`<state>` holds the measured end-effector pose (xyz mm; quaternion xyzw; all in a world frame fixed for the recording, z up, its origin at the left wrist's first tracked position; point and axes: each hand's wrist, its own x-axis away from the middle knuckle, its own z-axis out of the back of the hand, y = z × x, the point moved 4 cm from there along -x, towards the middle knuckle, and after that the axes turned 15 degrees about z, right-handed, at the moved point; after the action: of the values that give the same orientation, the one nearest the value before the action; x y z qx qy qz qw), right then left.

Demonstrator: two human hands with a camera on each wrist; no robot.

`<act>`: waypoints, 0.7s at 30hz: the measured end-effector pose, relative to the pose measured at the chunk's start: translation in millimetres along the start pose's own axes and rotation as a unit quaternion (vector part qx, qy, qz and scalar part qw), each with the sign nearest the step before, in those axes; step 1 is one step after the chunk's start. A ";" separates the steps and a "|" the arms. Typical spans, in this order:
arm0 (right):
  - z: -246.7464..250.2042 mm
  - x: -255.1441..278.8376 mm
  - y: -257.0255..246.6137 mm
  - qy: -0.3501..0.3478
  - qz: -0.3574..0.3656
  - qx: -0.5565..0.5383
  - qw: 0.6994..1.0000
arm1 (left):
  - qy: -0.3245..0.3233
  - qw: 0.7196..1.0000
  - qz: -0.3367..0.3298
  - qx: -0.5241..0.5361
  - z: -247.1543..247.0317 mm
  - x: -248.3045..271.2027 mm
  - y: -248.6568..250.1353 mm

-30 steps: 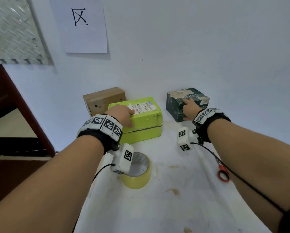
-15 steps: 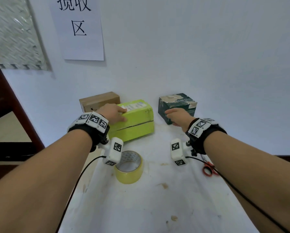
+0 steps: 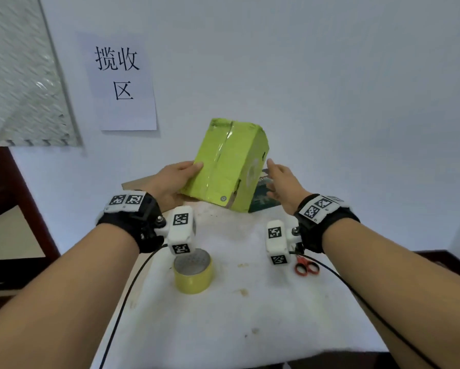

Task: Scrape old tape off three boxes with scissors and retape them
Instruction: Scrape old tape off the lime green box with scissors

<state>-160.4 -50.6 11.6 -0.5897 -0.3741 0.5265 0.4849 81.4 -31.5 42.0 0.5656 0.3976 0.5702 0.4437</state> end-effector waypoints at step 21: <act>96.7 112.0 22.0 0.044 -0.001 -0.020 0.999 | -0.126 0.969 0.059 -0.204 -116.6 70.1 -72.6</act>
<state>-238.5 67.7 -36.2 -0.6215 -0.3635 0.4920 0.4894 -28.6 62.2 -12.0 0.5533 0.1795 0.5884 0.5617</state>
